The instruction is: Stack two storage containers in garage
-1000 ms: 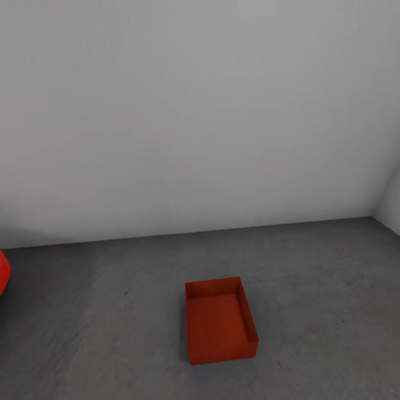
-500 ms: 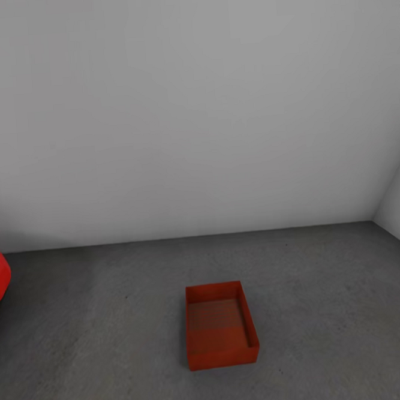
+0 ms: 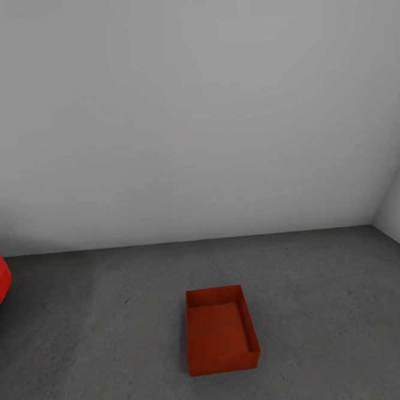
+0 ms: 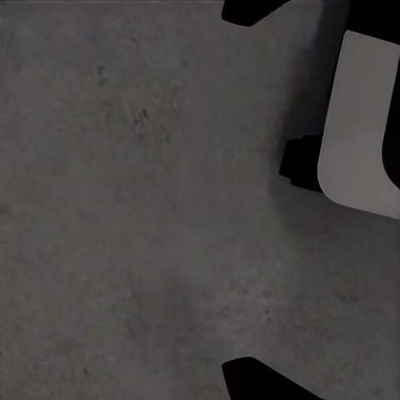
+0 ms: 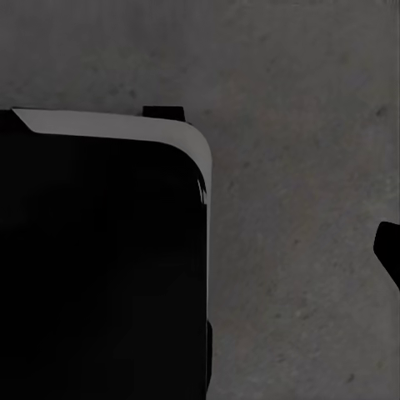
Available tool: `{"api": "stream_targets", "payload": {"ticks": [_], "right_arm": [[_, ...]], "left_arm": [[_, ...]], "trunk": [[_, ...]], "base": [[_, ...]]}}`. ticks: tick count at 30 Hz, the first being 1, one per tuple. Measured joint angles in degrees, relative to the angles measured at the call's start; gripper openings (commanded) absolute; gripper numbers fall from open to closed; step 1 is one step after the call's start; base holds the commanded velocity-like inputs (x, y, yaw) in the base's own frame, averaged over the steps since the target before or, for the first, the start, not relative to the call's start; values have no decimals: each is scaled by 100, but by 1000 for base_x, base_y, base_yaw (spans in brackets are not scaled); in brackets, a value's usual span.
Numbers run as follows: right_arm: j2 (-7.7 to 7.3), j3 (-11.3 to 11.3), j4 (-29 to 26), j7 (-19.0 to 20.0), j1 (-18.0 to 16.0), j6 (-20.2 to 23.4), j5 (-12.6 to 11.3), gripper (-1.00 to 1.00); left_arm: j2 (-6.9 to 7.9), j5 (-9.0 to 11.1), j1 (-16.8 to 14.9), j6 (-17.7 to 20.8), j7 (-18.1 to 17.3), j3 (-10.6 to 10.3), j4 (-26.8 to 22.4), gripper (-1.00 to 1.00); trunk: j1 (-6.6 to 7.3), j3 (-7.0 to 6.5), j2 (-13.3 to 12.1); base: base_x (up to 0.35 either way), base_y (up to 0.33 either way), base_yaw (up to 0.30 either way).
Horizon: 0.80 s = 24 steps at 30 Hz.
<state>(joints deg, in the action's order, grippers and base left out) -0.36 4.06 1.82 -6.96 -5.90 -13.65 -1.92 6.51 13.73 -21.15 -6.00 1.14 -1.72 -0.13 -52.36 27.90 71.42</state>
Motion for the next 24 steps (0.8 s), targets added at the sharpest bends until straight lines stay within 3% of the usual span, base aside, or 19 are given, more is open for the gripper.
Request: {"api": "stream_targets", "payload": {"ticks": [24], "right_arm": [[1, 5, -4, 13, 0, 13, 3, 100]], "left_arm": [[2, 0, 0, -2, 0, 0, 0, 100]], "trunk": [[0, -209, 0]], "base": [[0, 0, 0]]}}
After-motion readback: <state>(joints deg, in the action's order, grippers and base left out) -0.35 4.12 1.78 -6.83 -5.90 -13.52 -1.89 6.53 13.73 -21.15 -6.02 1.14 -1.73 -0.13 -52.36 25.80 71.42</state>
